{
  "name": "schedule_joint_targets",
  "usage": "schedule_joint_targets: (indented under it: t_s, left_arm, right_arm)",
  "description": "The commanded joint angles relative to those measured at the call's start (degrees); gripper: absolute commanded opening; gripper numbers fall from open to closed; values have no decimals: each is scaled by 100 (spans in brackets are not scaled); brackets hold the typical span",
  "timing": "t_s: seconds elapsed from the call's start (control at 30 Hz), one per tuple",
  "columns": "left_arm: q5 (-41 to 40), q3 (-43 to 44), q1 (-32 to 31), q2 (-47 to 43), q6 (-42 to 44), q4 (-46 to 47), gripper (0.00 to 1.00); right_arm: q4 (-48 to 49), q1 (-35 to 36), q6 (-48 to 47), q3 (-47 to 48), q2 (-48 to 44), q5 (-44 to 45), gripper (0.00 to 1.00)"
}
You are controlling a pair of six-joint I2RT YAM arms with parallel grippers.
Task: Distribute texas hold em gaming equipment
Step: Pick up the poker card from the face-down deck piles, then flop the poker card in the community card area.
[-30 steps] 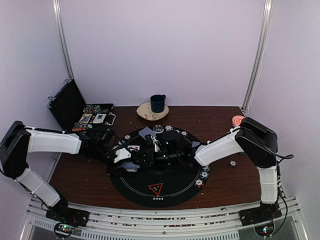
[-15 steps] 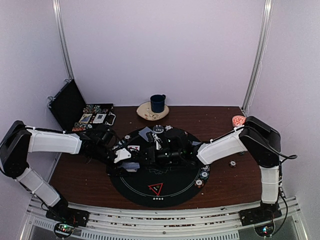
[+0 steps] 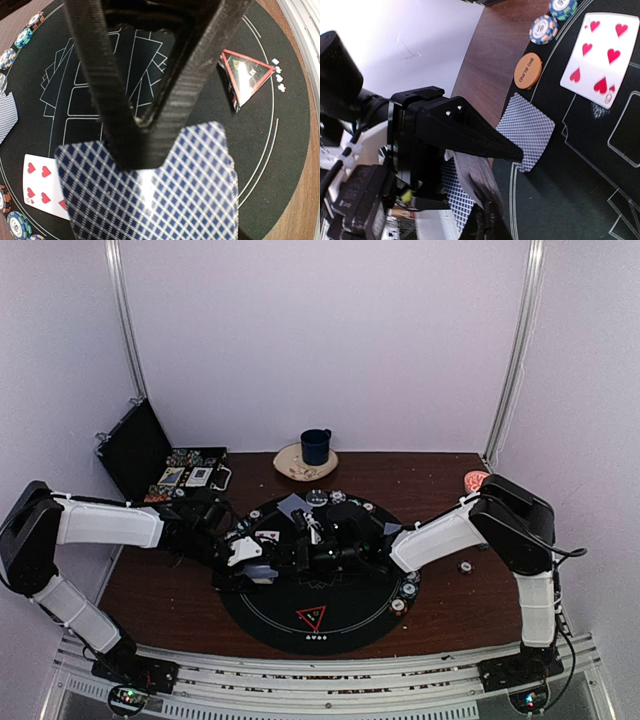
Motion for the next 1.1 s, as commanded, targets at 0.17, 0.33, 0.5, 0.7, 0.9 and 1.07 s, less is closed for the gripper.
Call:
schedule_joint_targets:
  t_s: [0.17, 0.33, 0.5, 0.7, 0.9, 1.07]
  left_arm:
    - [41, 53, 14, 63, -11, 158, 34]
    - [35, 55, 15, 59, -16, 158, 34]
    - [26, 64, 11, 78, -26, 155, 34]
    - [-9, 55, 15, 53, -44, 165, 34]
    - [-77, 60, 23, 64, -90, 218, 34]
    - [-60, 128, 133, 69, -155, 167, 34]
  right_arm:
    - [-125, -8, -224, -163, -274, 141, 0]
    - [-77, -160, -289, -611, -678, 278, 0]
    - [-44, -238, -362, -922, -1014, 368, 0]
    - [-237, -442, -565, -1292, -1469, 628, 0]
    - [-544, -755, -1024, -1616, -2095, 948, 0]
    - [-1727, -813, -2005, -1241, -2444, 2006, 0]
